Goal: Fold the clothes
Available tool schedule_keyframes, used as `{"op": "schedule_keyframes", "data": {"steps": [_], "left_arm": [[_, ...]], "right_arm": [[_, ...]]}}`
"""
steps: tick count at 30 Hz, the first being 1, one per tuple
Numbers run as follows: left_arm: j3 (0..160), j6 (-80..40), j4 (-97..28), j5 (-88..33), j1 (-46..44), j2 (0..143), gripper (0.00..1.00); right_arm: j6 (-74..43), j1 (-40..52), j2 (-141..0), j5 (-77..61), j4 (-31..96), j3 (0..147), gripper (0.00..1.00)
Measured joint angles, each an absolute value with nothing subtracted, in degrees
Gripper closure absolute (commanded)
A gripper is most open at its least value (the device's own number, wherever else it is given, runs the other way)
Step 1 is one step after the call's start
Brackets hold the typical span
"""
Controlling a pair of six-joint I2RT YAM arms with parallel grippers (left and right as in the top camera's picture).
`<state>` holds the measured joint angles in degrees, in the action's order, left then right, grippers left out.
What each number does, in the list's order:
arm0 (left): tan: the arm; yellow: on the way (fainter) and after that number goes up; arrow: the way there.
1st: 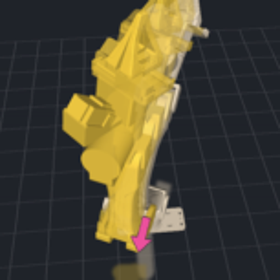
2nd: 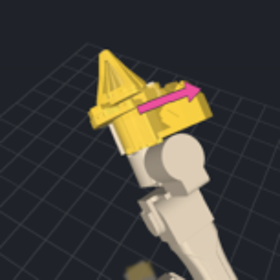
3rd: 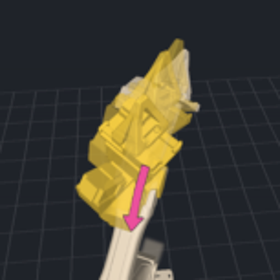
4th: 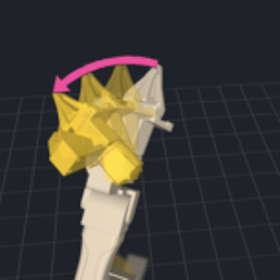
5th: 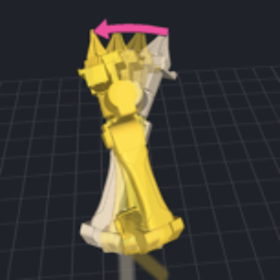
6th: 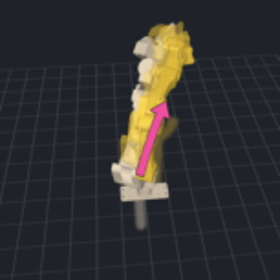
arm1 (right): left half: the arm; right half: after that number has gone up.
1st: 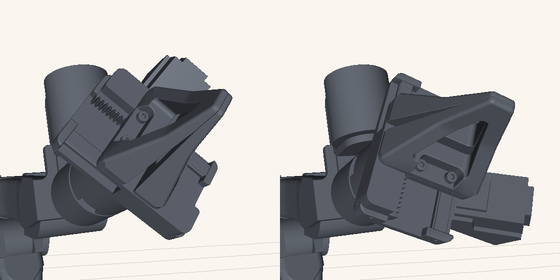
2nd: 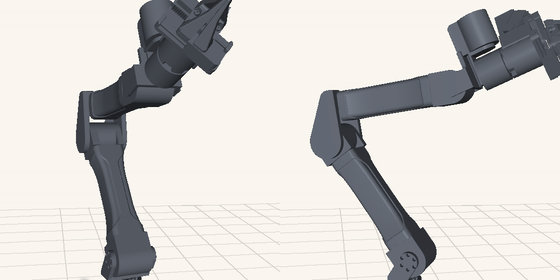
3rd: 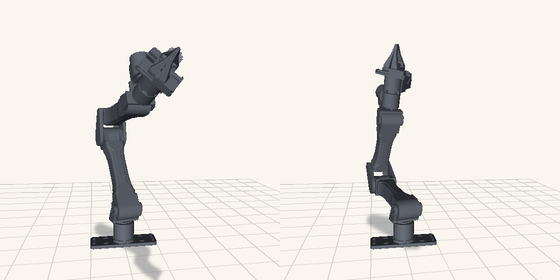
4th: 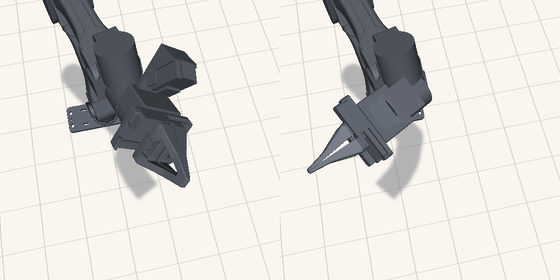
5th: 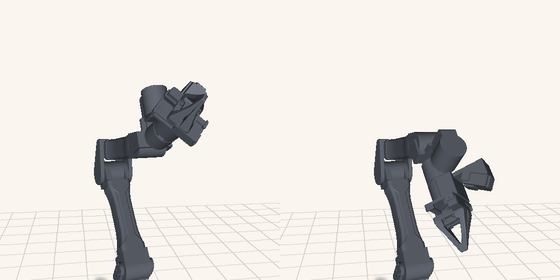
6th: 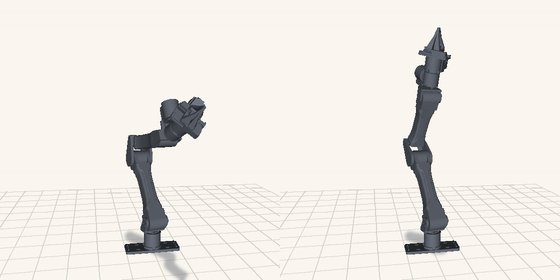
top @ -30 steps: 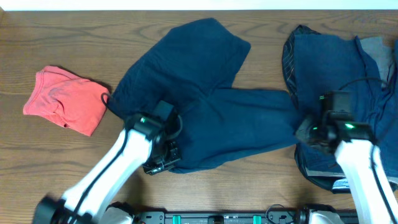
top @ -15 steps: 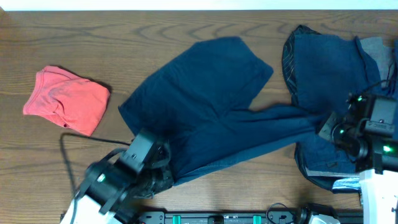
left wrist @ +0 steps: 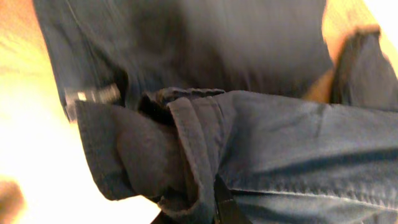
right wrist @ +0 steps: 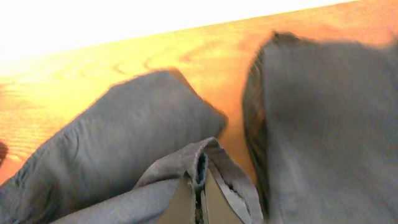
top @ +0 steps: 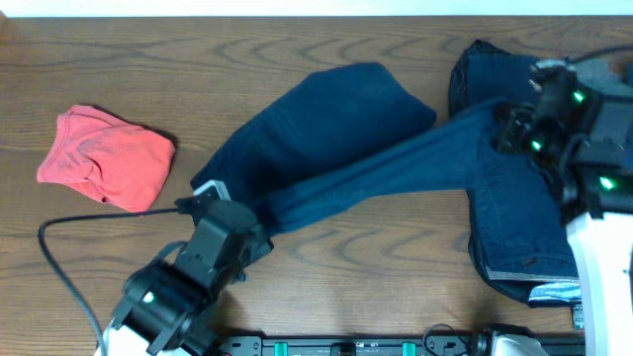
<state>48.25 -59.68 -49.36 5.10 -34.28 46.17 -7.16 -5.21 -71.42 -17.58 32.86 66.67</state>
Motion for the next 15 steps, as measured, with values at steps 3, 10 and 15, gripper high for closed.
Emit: {"op": "schedule_keyframes", "data": {"steps": [3,10,15], "left_arm": [[48.2,-62.5,-48.2,8.8,-32.8,50.4,0.94],[48.2,-68.8,-44.7,12.2,-25.9,61.4,0.94],[48.2,-70.7,-39.2,13.4,-19.5,68.1,0.94]], "right_arm": [[-6.8,-2.4,-76.5,-18.0,26.9,66.7,0.99],[-6.3,3.2,-87.9,-17.9,13.8,66.7,0.99],[-6.3,6.3,-94.6,-17.0,5.7,66.8,0.99]]}}
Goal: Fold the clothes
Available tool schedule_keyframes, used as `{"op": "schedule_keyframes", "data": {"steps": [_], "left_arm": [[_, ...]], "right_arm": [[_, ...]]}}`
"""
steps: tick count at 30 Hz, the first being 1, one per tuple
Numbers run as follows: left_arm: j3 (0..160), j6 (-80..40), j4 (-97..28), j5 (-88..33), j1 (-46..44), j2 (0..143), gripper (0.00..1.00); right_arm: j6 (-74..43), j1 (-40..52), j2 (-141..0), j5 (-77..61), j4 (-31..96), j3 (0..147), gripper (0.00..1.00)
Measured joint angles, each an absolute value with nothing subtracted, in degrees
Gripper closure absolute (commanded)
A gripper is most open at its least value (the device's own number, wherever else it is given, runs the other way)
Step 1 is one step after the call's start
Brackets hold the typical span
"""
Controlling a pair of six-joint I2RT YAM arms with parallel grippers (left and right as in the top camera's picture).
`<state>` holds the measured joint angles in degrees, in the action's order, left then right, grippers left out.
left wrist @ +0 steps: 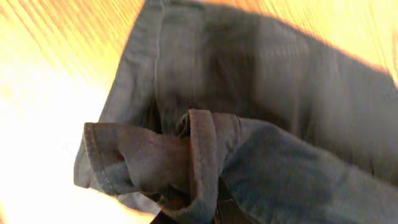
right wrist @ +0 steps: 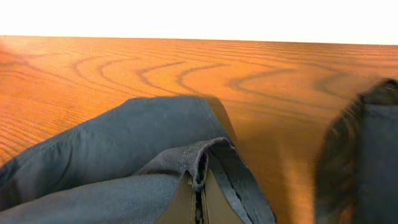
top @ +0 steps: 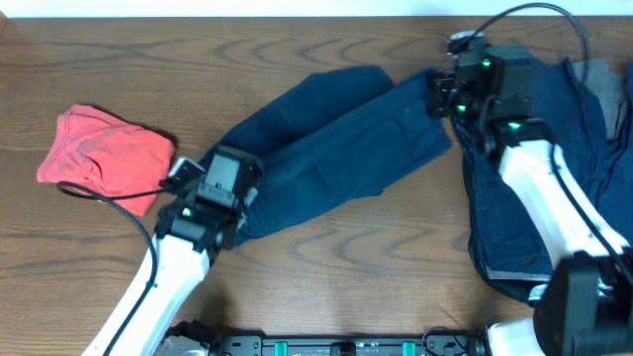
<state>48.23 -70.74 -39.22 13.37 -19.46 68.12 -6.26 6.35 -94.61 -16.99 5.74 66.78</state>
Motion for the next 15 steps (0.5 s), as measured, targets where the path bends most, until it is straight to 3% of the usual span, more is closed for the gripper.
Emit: {"op": "schedule_keyframes", "data": {"steps": [8,9,10,11,13,14,15], "left_arm": [[48.2,-71.6,-32.2,14.6,-12.3,75.7,0.83],[48.2,-71.7,-31.0,14.9,-11.8,76.4,0.75],[48.2,-71.6,-29.5,15.2,-11.3,77.3,0.64],[48.1,-71.9,-27.2,15.5,-10.7,78.4,0.45],[48.1,-71.4,-22.3,15.7,-9.7,80.3,0.16],[48.1,-71.0,-20.3,15.8,-9.4,81.0,0.08],[48.1,-69.9,-17.6,15.7,-8.8,81.8,0.05]], "right_arm": [[-6.1,10.9,-103.9,-15.7,-8.7,66.9,0.99],[-6.0,11.4,-105.0,-15.4,-10.6,66.9,0.98],[-6.0,11.8,-106.4,-15.2,-12.9,67.0,0.84],[-6.3,12.3,-107.6,-14.9,-14.8,67.0,0.54],[-6.0,13.2,-110.1,-14.4,-19.0,67.1,0.21],[-6.0,13.7,-111.0,-14.4,-20.3,67.2,0.12],[-6.0,14.3,-112.2,-14.3,-21.3,67.2,0.1]]}}
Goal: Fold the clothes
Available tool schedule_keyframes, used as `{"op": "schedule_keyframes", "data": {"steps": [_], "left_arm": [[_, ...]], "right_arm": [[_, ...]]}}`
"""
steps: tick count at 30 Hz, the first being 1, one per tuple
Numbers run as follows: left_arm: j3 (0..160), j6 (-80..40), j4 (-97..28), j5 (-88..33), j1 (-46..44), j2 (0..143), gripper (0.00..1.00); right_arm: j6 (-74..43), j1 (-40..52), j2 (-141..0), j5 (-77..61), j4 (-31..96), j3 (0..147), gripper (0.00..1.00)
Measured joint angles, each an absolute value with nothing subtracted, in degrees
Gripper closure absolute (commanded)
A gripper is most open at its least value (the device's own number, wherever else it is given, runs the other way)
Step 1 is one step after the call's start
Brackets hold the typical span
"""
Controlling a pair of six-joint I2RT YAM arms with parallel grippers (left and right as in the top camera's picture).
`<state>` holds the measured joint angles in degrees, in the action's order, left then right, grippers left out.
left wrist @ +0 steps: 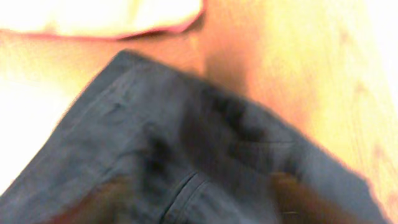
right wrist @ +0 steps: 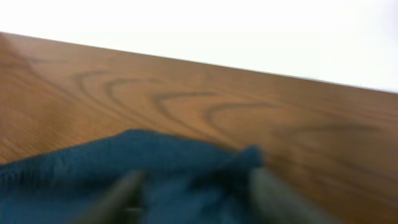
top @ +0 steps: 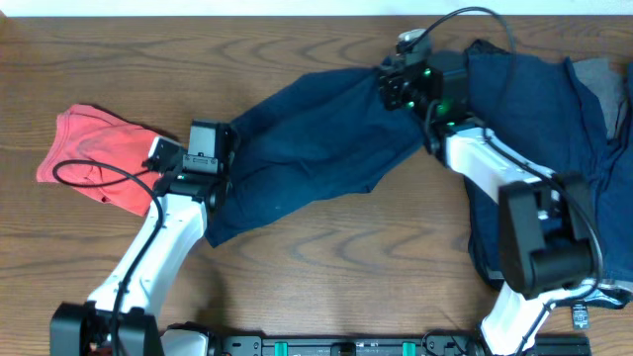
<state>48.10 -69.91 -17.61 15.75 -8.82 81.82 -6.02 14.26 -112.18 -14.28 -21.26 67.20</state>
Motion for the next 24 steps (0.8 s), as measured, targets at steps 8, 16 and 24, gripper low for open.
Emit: {"op": "schedule_keyframes", "data": {"steps": [8,16,24], "left_arm": [[48.1,-59.4,-11.3,8.1,-3.4,80.3,0.02],[48.5,-51.6,-17.8,-2.9,-5.0,79.2,0.1],[48.5,-49.3,-19.2,-4.8,-8.7,87.9,0.1]], "right_arm": [[-5.5,14.3,-112.5,-14.2,-14.7,67.4,0.41],[-5.8,11.1,-109.9,-13.4,1.8,67.7,0.85],[-5.4,11.0,-115.1,-13.3,3.0,67.7,0.73]]}}
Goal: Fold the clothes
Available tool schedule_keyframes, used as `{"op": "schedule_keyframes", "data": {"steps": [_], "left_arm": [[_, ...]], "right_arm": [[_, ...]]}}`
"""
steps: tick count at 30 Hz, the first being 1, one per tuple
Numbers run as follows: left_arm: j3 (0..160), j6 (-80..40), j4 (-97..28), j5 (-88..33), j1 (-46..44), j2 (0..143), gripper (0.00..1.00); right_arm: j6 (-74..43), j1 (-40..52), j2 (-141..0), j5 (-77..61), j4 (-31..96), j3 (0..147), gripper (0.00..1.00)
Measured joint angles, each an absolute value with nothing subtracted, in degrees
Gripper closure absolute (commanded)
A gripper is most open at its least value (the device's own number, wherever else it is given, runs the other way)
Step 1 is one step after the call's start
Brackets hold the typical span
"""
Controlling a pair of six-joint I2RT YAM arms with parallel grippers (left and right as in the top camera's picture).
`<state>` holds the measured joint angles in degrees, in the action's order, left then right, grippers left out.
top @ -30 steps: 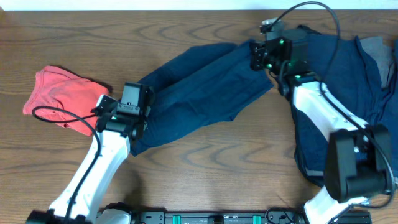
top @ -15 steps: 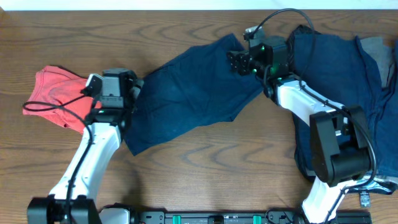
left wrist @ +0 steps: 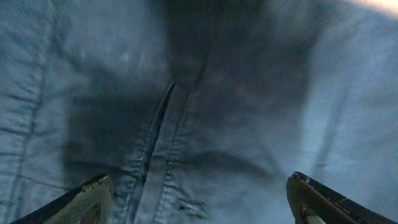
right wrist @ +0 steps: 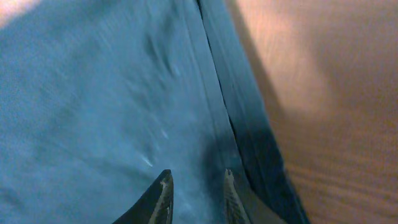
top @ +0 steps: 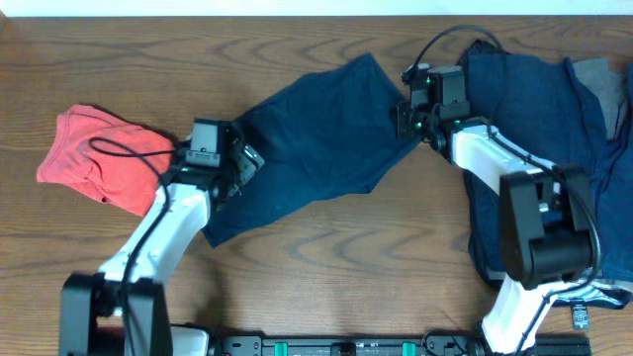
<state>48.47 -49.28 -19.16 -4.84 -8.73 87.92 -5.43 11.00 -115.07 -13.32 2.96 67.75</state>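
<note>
Dark blue jeans [top: 307,148] lie folded leg on leg, running diagonally across the middle of the table. My left gripper [top: 233,164] is over their lower left end. In the left wrist view it [left wrist: 202,199] stands wide open above a denim seam [left wrist: 155,155], holding nothing. My right gripper [top: 411,119] is at the jeans' upper right edge. In the right wrist view it [right wrist: 196,193] is open by a narrow gap, just above the folded denim edge [right wrist: 217,106], with no cloth between the fingers.
A crumpled red garment [top: 99,158] lies at the left, close to my left arm. A heap of other blue clothes [top: 524,148] covers the right side, right behind my right arm. Bare wooden table [top: 326,267] shows in front of the jeans.
Both grippers have shifted a little onto the jeans and now look straight down at the denim. The jeans' far corner, then under my right gripper, is uncovered. Both remain open.
At first both grippers were shut on the ends of one jeans leg, stretched across the table's front. Then they held it over the other leg. Later the leg lay on top and both jaws stood apart. Now the jeans lie folded, grippers open above them.
</note>
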Motion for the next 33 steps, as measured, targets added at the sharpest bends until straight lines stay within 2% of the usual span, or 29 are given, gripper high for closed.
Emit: {"op": "schedule_keyframes", "data": {"steps": [5,7,10,16,21,23,25,26,28,29,33], "left_arm": [[48.5,-49.0,-21.5,-5.5,-9.9,92.4,0.1],[48.5,-49.0,-23.9,-6.0,-10.0,92.9,0.1],[48.5,-49.0,-28.8,-6.5,-10.0,92.9,0.09],[48.6,-45.3,-37.6,-8.8,-10.2,92.9,0.09],[48.6,-40.1,-40.0,-11.3,-10.3,92.3,0.09],[48.6,-38.3,-40.8,-11.7,-10.3,90.6,0.05],[48.6,-36.2,-41.4,-11.7,-10.3,87.0,0.02],[48.6,-35.6,-41.6,-11.6,-10.2,85.4,0.02],[48.6,-34.5,-41.9,-11.0,-10.2,81.1,0.02],[48.6,-34.2,-42.1,-10.4,-10.2,79.3,0.02],[48.6,-33.1,-42.6,-5.9,-9.7,74.7,0.02]], "right_arm": [[-5.4,10.9,-117.1,-11.5,9.7,68.8,0.7],[-5.7,10.9,-116.6,-9.8,13.5,69.6,0.74],[-7.9,10.8,-115.5,-5.3,21.0,70.5,0.86],[-15.1,9.3,-113.8,-0.5,36.1,71.6,0.97],[-18.8,8.7,-113.1,0.9,42.4,71.5,0.96],[-19.3,8.7,-112.7,1.3,43.1,71.3,0.94],[-19.7,8.7,-111.9,2.1,43.7,70.5,0.9],[-19.9,8.6,-111.3,2.5,44.0,69.9,0.83],[-20.1,8.4,-109.7,3.2,44.2,68.7,0.39],[-20.1,8.1,-108.2,3.6,44.2,68.3,0.33],[-19.8,7.8,-100.2,4.4,43.2,68.0,0.31]]}}
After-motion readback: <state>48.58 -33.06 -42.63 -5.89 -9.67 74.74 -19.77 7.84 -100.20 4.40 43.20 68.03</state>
